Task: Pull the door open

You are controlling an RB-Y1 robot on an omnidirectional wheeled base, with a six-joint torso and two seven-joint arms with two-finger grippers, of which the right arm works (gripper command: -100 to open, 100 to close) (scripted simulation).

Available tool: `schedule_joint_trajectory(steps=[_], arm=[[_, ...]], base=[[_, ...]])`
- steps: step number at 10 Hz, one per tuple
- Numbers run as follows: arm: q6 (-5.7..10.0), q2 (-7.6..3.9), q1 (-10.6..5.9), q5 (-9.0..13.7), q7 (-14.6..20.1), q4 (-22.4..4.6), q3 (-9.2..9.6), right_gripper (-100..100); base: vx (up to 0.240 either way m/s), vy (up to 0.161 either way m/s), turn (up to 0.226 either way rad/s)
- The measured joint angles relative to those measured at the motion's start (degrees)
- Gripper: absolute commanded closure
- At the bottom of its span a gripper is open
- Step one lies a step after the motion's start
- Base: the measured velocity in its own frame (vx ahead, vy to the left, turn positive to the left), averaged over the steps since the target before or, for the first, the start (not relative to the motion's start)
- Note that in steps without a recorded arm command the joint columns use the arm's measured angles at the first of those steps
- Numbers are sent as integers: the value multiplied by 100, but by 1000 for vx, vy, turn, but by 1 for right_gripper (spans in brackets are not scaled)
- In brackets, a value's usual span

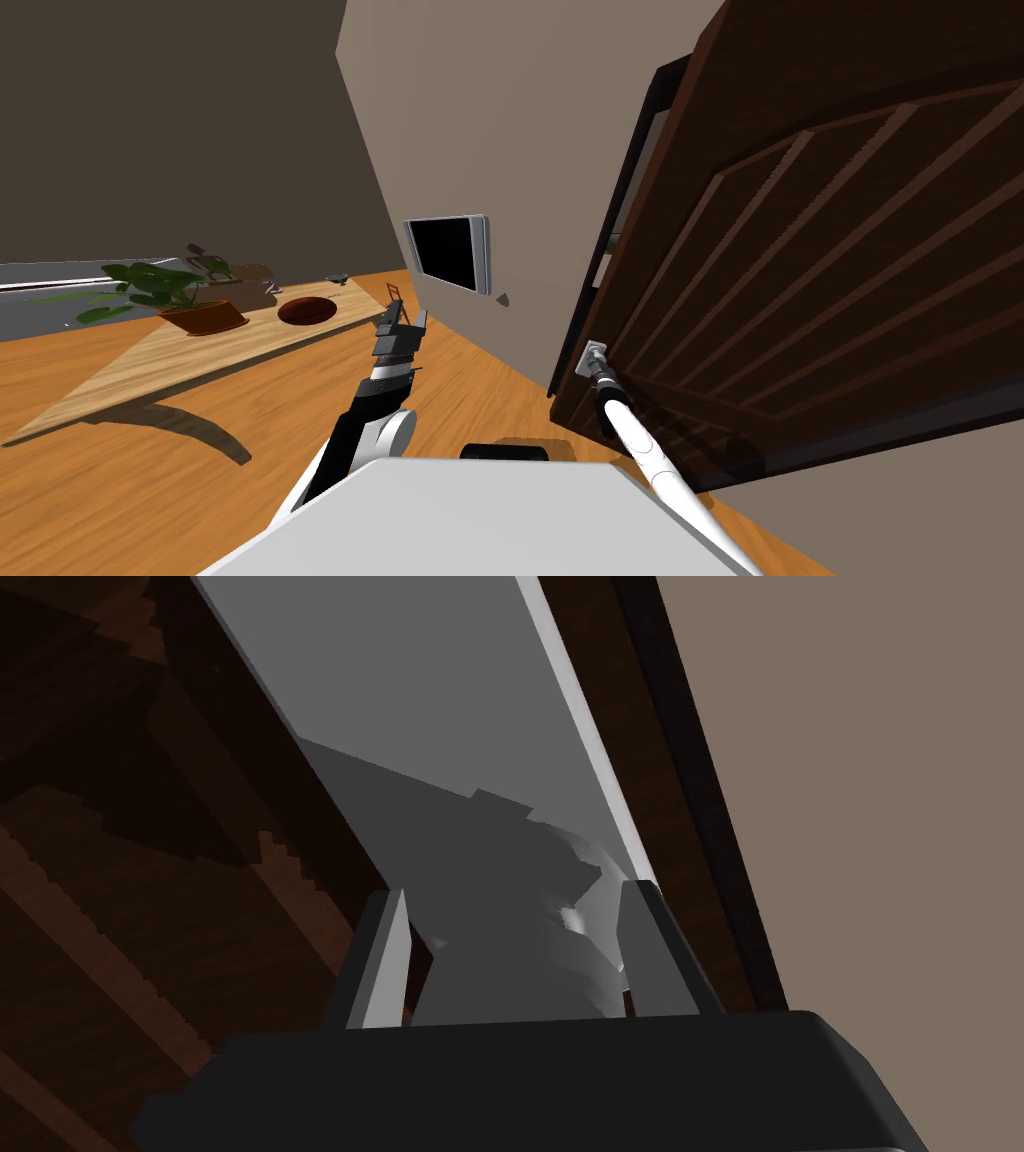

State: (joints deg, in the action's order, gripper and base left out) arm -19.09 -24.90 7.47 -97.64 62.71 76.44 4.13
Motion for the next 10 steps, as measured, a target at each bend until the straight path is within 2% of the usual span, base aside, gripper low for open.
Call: schedule_joint_trajectory(steps=[1, 5, 6, 8, 9, 10], arm=[[-21, -53, -84, 41, 229, -146, 104, 100], [185, -7, -107, 542, 315, -125, 35, 100], [248, 48, -117, 763, 191, -91, -22, 100], [378, 86, -130, 1105, 215, -120, -27, 100], [441, 86, -169, 1150, 402, -255, -4, -100], [416, 59, -138, 1067, 453, -249, 14, -100]], base=[[-42, 2, 19], [-30, -7, 8], [-39, -3, 20], [-44, -2, 18], [-45, 8, -28], [-37, 21, -16]])
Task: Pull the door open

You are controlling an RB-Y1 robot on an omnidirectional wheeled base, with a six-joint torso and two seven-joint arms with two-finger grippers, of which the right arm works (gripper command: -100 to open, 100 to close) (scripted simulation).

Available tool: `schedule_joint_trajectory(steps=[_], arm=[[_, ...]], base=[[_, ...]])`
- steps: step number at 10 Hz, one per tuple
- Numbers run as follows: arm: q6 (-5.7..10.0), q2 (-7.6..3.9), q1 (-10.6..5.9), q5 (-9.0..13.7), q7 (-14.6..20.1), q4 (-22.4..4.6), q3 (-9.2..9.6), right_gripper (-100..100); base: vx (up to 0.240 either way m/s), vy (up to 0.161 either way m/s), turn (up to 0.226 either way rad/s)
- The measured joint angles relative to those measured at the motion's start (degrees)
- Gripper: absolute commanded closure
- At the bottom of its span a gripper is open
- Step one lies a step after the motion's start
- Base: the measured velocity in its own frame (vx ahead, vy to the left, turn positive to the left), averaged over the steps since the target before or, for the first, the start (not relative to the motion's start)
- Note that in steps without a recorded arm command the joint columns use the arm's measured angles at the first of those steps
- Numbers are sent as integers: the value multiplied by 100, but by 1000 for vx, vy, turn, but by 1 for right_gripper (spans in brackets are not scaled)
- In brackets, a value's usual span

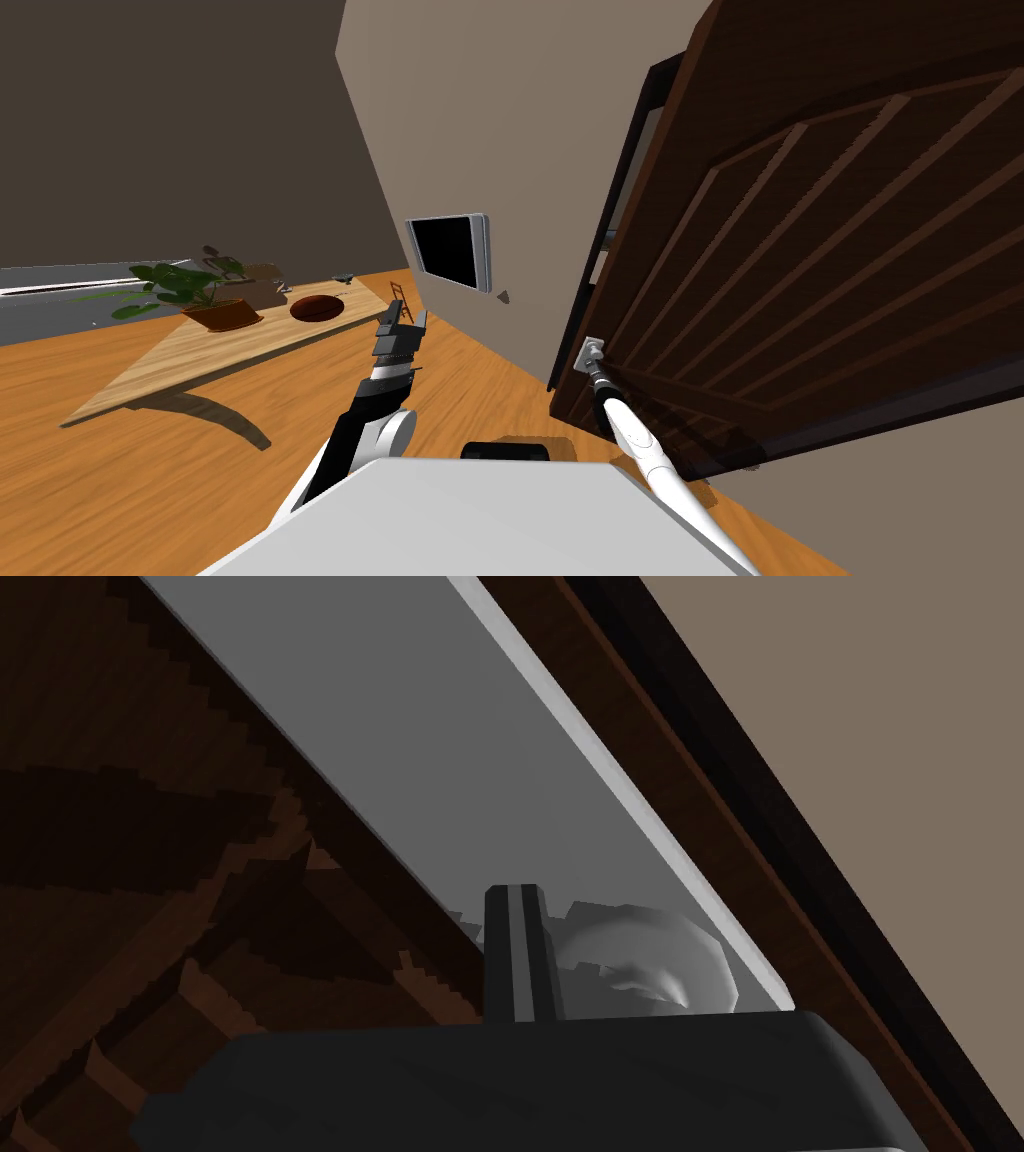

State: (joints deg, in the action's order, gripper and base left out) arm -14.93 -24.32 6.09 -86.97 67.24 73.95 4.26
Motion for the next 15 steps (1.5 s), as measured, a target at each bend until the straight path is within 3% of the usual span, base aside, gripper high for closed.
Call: schedule_joint_trajectory(steps=[4, 15], arm=[[-293, -117, 171, -559, -126, 178, 98, -100], [-861, -418, 491, -2123, -67, 409, 344, -100]], base=[[-53, 28, -19], [-37, 19, -15]])
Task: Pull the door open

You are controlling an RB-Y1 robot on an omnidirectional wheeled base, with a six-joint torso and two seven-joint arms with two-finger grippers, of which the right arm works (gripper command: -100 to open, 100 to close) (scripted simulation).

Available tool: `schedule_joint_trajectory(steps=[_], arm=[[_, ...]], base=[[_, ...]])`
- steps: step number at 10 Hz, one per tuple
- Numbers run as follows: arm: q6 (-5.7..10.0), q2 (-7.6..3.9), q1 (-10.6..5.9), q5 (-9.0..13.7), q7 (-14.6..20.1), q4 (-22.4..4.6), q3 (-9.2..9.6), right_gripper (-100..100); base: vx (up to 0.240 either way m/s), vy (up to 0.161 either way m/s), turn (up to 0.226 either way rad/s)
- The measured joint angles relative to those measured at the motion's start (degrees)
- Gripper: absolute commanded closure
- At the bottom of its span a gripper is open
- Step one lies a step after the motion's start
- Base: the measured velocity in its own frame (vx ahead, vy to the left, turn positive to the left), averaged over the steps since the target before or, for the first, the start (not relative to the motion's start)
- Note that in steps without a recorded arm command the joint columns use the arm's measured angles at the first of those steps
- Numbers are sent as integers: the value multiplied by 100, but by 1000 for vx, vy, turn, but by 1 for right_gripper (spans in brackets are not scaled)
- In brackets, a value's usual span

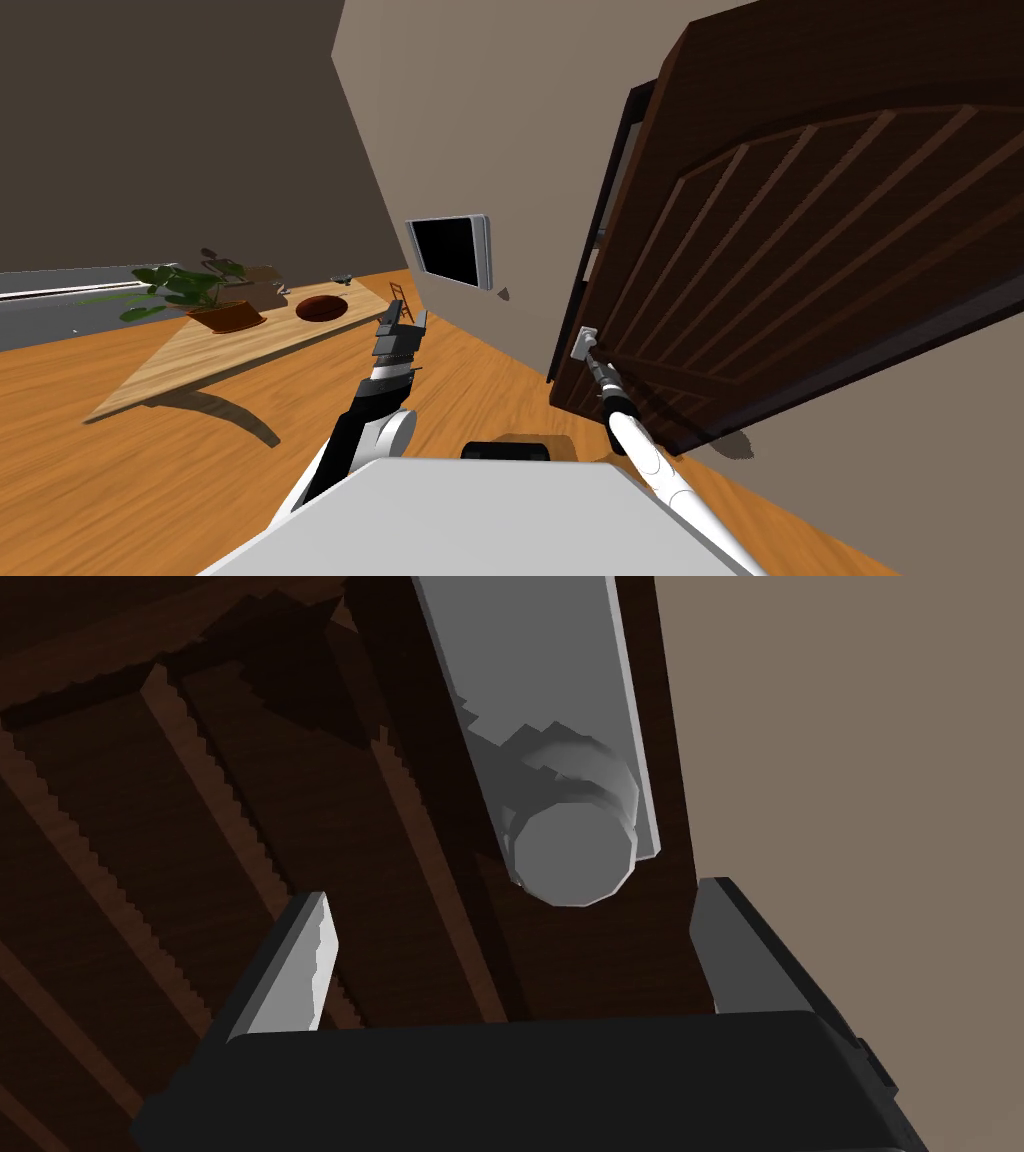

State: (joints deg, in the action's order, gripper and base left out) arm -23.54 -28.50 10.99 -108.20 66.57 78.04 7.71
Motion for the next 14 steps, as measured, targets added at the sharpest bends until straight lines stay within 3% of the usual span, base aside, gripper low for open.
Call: schedule_joint_trajectory(steps=[6, 8, 14], arm=[[-412, -213, 208, -1001, 26, 137, 179, -100], [-507, -245, 287, -1244, -19, 225, 206, -100], [-510, -212, 119, -1086, -174, 68, 151, -100]], base=[[-49, 26, -20], [-29, 13, -8], [170, -51, 57]])
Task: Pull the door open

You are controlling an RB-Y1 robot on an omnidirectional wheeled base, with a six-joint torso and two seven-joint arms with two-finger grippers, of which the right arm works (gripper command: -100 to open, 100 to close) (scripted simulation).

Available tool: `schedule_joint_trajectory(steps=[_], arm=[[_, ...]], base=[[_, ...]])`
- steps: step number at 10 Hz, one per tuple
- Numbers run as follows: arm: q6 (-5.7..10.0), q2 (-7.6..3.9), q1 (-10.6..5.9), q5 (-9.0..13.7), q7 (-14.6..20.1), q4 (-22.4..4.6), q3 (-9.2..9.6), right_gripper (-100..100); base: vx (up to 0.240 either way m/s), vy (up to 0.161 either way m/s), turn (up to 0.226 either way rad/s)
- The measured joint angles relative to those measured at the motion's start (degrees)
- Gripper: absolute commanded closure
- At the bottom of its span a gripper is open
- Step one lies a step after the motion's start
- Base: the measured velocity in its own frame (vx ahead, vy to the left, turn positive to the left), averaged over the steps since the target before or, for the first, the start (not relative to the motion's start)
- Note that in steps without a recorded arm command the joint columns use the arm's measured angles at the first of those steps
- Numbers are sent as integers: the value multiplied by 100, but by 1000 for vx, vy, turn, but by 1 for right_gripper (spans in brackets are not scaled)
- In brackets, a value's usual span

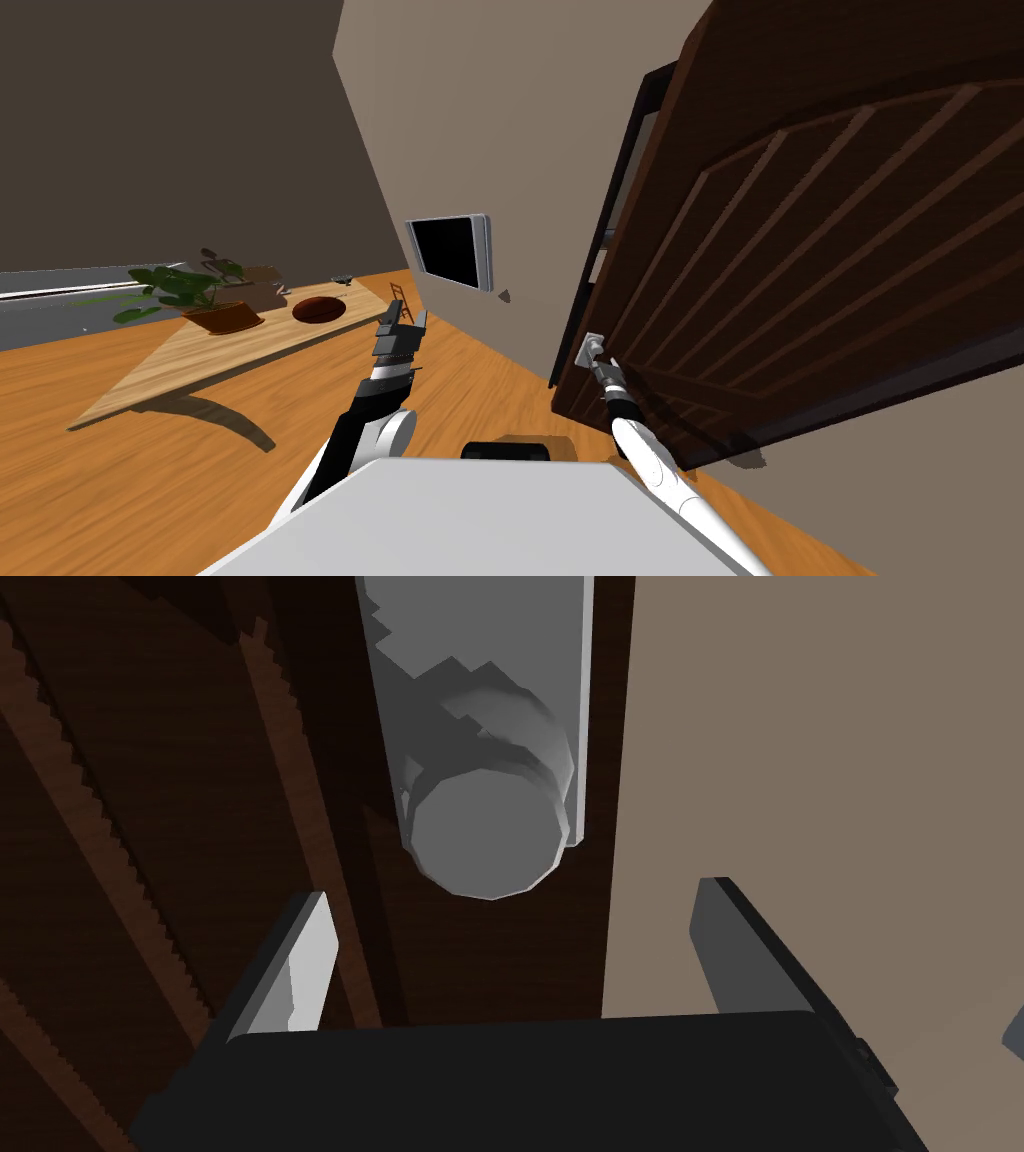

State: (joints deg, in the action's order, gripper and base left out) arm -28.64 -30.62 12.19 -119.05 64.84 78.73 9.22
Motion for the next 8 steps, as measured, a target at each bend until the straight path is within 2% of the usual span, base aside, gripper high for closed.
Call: schedule_joint_trajectory(steps=[2, 3, 8], arm=[[-3, 4, -77, 74, -53, -74, -25, -100], [-1, 4, -83, 78, -61, -77, -27, 100], [13, 2, -65, 76, -54, -93, -23, 100]], base=[[126, -59, 30], [-5, 2, -10], [-14, 4, -1]])
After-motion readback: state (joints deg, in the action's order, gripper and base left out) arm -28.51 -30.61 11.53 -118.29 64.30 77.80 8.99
